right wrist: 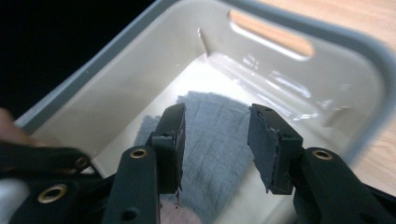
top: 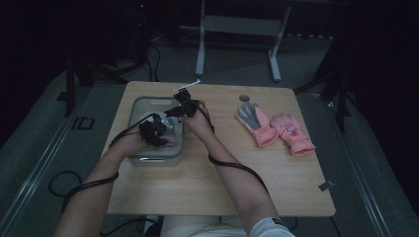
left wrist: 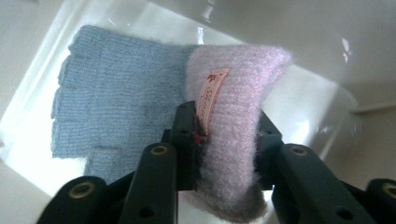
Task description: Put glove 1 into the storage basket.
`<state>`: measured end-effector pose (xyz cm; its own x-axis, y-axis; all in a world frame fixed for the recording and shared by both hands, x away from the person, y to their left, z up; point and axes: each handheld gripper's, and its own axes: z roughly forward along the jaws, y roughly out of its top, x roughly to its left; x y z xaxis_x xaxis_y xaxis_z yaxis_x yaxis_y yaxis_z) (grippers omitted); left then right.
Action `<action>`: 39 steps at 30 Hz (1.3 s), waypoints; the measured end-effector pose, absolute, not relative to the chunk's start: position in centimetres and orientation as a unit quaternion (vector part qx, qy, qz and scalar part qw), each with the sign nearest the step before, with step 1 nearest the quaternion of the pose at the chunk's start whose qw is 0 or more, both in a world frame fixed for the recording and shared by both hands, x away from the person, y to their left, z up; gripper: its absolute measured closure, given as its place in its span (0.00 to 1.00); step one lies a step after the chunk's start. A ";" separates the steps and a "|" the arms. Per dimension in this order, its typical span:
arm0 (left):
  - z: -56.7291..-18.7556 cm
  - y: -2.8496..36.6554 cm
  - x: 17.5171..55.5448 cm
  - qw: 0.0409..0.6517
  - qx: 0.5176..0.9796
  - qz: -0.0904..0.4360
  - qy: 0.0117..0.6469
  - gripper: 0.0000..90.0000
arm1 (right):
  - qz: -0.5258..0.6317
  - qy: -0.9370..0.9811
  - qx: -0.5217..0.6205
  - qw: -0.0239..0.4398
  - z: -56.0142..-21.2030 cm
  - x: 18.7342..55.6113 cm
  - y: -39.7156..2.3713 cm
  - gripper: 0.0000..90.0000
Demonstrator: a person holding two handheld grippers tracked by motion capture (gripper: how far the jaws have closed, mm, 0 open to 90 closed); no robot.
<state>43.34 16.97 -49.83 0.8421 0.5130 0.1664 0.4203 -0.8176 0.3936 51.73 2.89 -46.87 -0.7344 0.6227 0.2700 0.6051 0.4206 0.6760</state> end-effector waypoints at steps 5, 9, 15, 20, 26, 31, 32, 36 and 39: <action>-49.7 16.6 43.2 0.185 0.938 0.154 0.249 0.52 | 0.429 0.828 0.362 0.007 -45.6 50.9 0.4 0.61; -49.5 17.0 43.2 0.178 0.934 0.165 0.263 0.39 | 0.445 0.821 0.356 0.008 -44.6 50.1 -1.8 0.59; -48.3 17.8 42.7 0.200 0.927 0.157 0.277 0.28 | 0.456 0.824 0.335 0.018 -43.4 48.3 -4.7 0.58; -47.8 17.8 42.4 0.215 0.922 0.135 0.293 0.15 | 0.463 0.824 0.326 0.026 -42.9 47.0 -6.8 0.59; -46.0 17.0 41.5 0.291 0.898 0.144 0.299 0.09 | 0.459 0.832 0.310 0.041 -43.0 45.7 -9.2 0.61; -44.4 15.3 40.5 0.354 0.876 0.148 0.292 0.07 | 0.459 0.832 0.306 0.055 -43.3 44.9 -11.4 0.63; -44.2 14.9 40.3 0.364 0.872 0.153 0.291 0.07 | 0.460 0.832 0.305 0.057 -43.3 44.7 -11.8 0.63; -43.8 13.3 39.6 0.398 0.859 0.145 0.287 0.07 | 0.458 0.832 0.304 0.073 -43.6 44.2 -13.4 0.66; -43.8 12.5 39.3 0.404 0.856 0.144 0.288 0.07 | 0.453 0.833 0.309 0.080 -43.5 44.0 -14.6 0.68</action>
<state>39.29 12.46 -43.82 0.7933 0.6086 0.0133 0.3763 -0.5074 0.7752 44.03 -14.61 -43.49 -0.7962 0.5870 0.1466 0.4424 0.3994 0.8030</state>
